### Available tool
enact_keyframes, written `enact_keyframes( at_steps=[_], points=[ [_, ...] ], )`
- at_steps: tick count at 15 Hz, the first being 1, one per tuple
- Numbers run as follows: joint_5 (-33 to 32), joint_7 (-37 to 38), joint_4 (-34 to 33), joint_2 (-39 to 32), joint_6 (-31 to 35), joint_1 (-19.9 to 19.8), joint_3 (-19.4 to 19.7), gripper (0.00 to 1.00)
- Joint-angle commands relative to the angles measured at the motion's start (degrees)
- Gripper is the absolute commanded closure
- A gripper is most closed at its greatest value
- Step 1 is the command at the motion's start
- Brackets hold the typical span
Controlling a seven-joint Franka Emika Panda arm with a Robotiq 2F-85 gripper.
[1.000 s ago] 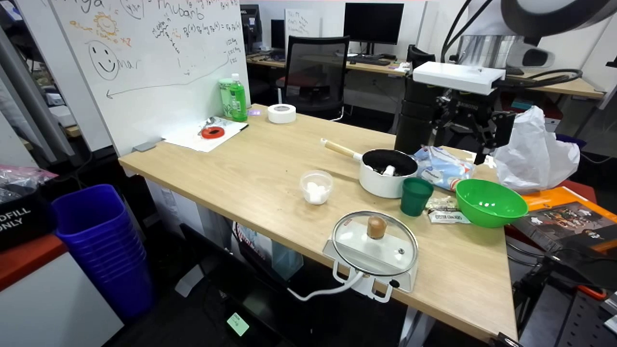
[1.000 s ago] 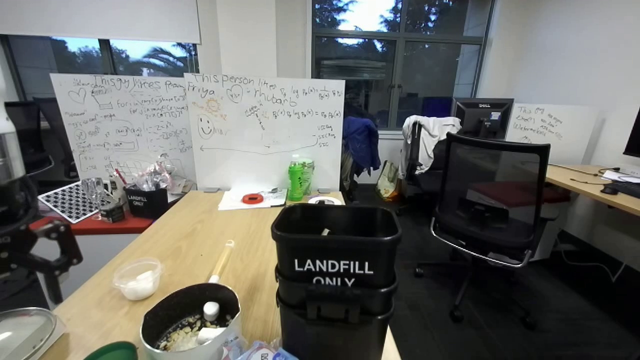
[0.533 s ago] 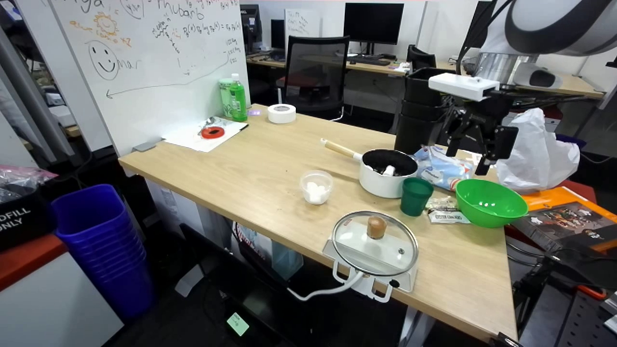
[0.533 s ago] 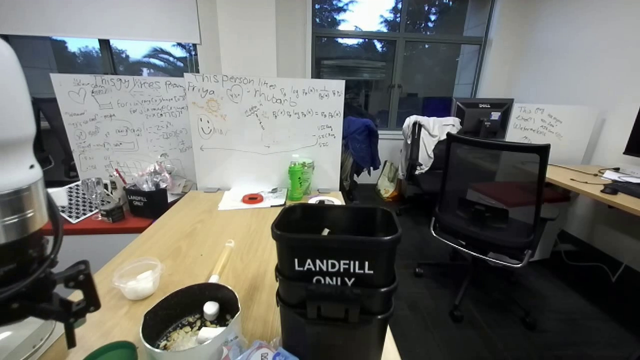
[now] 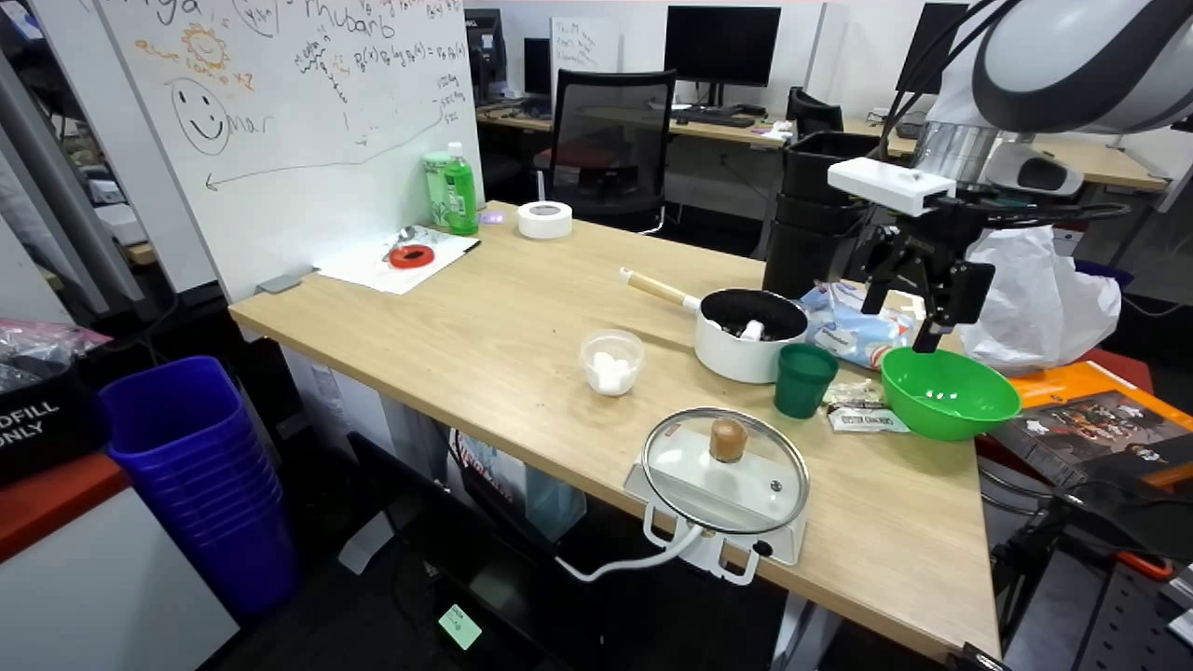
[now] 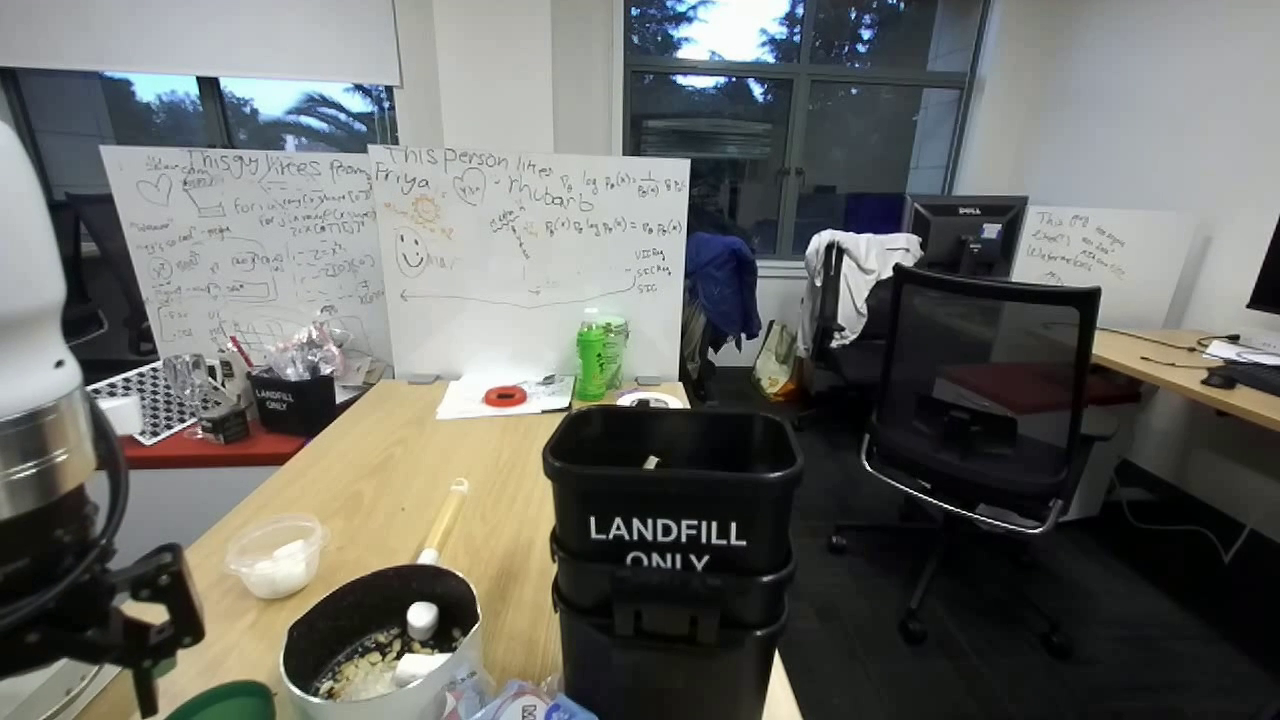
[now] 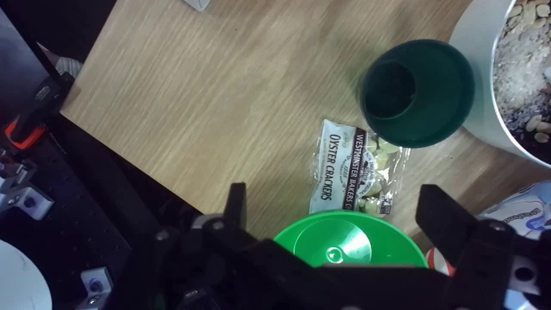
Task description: Take the small bag and move it to the left on the table
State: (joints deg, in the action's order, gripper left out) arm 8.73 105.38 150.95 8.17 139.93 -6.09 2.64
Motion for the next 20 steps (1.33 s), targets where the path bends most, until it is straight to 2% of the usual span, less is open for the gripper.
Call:
enact_keyframes(
  at_steps=[1,6,11,14,15,20],
  points=[
    [0.02,0.34,-0.02,-0.57,0.29,-0.16,-0.11,0.0],
    [2.23,-0.41,-0.3,-3.9,1.32,0.02,0.56,0.0],
    [0.11,2.7,0.32,-8.42,3.79,0.35,0.6,0.0],
    [1.26,0.79,0.84,-10.71,4.7,1.03,0.75,0.0],
    [0.55,1.52,0.5,-9.91,2.73,1.04,1.05,0.0],
    [0.55,1.51,0.45,-10.14,2.81,1.16,1.05,0.0]
  ],
)
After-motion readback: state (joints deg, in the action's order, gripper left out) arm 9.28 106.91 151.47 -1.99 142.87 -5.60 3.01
